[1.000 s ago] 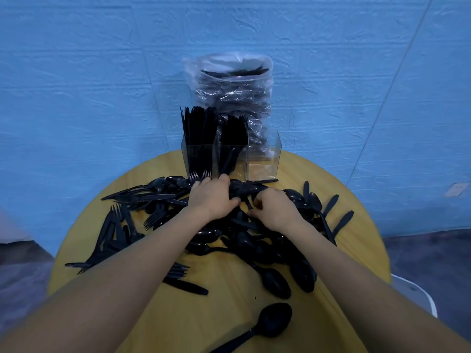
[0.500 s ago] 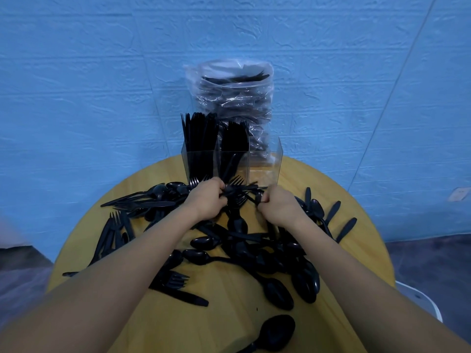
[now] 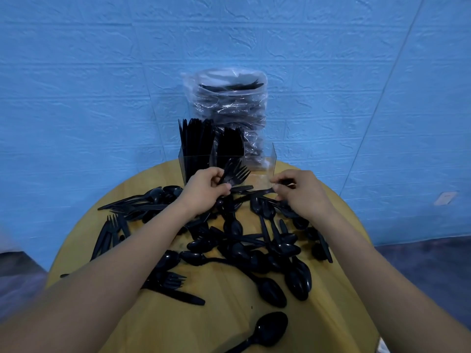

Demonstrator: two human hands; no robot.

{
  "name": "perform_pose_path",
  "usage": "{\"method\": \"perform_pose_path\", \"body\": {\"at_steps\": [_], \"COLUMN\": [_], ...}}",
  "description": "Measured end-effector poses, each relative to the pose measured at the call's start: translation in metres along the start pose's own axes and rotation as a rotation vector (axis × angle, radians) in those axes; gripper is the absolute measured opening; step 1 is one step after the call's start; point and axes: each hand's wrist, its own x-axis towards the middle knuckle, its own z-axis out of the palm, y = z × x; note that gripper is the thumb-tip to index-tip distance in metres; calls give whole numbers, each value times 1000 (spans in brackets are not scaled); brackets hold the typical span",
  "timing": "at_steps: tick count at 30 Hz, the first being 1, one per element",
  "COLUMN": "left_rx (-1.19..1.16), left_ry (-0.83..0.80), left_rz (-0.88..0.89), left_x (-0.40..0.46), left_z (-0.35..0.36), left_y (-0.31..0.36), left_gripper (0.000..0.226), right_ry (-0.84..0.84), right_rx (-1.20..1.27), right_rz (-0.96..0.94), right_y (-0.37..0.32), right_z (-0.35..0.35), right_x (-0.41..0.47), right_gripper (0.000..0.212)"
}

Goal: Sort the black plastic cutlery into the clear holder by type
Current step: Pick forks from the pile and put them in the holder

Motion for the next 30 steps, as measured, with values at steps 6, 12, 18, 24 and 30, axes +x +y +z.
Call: {"method": "perform_pose_path", "body": {"at_steps": [6,12,18,24,30], "left_rx": [-45,15,122,305,457], "left_ry": [-79,-204,-289,-287,-604], "left_rz": [114,161,154,112,87], "left_x": [-6,-11,-14,-11,-10], "left_z": [5,8,5,4,27], "left_y": [12,15,22,28,32], "left_gripper": [19,25,32,32,57], "right_ry": [-45,0,77,351,528], "right_rx": [38,193,182,189,215], "right_rz": [-83,-66,-27,96,134], "right_y": [-19,-20,-10,18,32], "right_z": [16,29,25,-9,-32], "right_x": [0,1,3,12,10], "right_gripper": [9,4,5,5,3]}}
